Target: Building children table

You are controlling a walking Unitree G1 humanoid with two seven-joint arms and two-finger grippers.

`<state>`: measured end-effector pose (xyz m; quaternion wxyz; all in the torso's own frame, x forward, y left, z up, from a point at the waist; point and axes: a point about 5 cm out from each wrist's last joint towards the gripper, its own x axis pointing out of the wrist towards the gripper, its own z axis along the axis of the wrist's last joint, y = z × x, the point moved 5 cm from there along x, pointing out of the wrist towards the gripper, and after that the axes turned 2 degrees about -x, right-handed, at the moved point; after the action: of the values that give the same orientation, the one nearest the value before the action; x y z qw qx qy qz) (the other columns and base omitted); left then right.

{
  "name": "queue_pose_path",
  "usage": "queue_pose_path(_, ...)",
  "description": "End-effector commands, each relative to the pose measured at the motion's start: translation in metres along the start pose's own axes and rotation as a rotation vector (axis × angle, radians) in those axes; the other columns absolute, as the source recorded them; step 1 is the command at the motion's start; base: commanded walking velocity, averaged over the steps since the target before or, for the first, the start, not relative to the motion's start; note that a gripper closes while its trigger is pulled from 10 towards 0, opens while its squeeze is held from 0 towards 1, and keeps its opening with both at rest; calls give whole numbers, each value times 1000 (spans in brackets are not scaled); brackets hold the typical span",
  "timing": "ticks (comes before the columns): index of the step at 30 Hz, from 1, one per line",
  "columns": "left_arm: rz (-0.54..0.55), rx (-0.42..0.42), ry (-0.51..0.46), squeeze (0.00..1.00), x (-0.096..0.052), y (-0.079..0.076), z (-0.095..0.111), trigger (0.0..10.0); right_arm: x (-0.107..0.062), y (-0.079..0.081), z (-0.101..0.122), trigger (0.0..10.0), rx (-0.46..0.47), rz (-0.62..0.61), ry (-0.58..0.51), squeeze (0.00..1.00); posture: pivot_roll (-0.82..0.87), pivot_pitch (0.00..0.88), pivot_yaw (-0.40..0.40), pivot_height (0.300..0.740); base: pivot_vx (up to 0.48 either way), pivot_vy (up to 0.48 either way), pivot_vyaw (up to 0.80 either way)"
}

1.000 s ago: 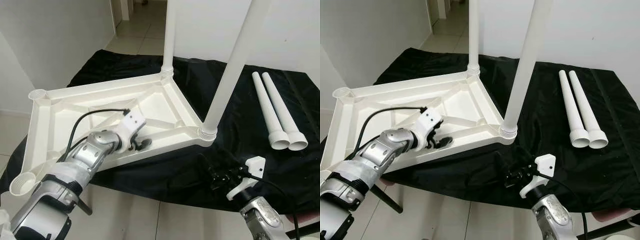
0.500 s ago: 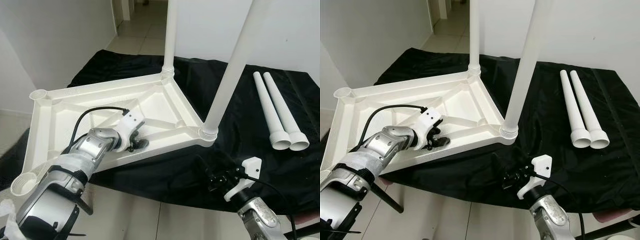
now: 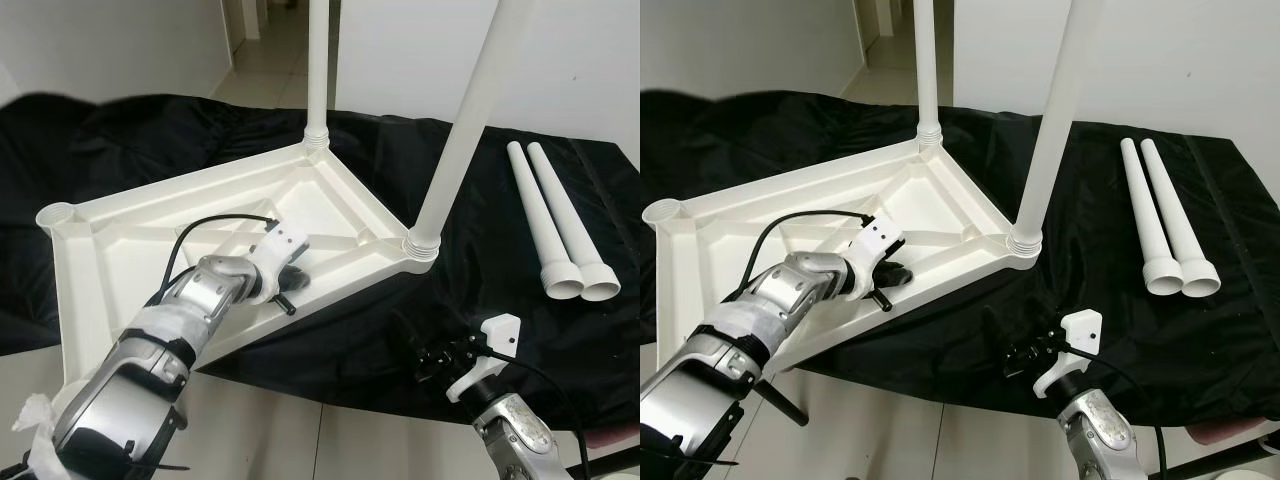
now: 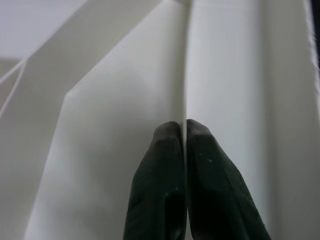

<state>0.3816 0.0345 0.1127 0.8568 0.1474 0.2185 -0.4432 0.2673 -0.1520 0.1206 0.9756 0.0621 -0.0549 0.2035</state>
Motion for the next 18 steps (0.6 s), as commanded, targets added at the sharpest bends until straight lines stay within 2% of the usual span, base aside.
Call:
queue_pose_path(1, 45, 9, -34, 0, 2, 4, 10, 0, 2, 3, -3, 10000, 2, -3, 1, 0, -58, 43, 36, 740, 0, 0, 0)
queue_pose_path(3, 55, 15, -47, 0, 3, 5, 14, 0, 3, 3, -3, 10000, 2, -9, -1, 0, -60, 44, 38, 740, 0, 0, 0)
queue_pose_path(4, 68, 22, -64, 0, 4, 6, 19, 1725, 4, 3, -3, 10000, 1, -16, -4, 0, -62, 43, 41, 740, 0, 0, 0)
queue_pose_path(6, 84, 35, -98, 0, 6, 7, 28, 1216, 5, 3, -3, 10000, 7, -30, -12, 0, -62, 46, 42, 740, 0, 0, 0)
queue_pose_path(7, 87, 37, -108, 0, 6, 6, 31, 1922, 6, 4, -3, 10000, 9, -32, -13, 0, -63, 46, 42, 740, 0, 0, 0)
queue_pose_path(8, 89, 38, -114, 0, 6, 6, 33, 1922, 6, 5, -3, 10000, 11, -33, -14, 0, -63, 47, 42, 740, 0, 0, 0)
queue_pose_path(9, 89, 39, -117, 0, 6, 6, 34, 10000, 6, 5, -3, 10000, 12, -33, -15, 0, -63, 47, 42, 740, 0, 0, 0)
queue_pose_path(14, 102, 63, -158, 0, 7, 5, 43, 10000, 11, 8, -4, 10000, 11, -41, -20, 0, -66, 58, 39, 740, 0, 0, 0)
queue_pose_path(16, 106, 53, -168, 0, 6, 6, 44, 10000, 12, 8, -4, 10000, 12, -45, -22, 0, -66, 59, 37, 740, 0, 0, 0)
queue_pose_path(17, 104, 28, -202, 0, 4, 7, 48, 10000, 14, 7, -3, 10000, 14, -53, -28, 0, -68, 61, 36, 740, 0, 0, 0)
queue_pose_path(18, 102, 5, -233, 702, 2, 9, 53, 10000, 16, 7, -2, 10000, 16, -60, -35, 0, -70, 64, 35, 740, 0, 0, 0)
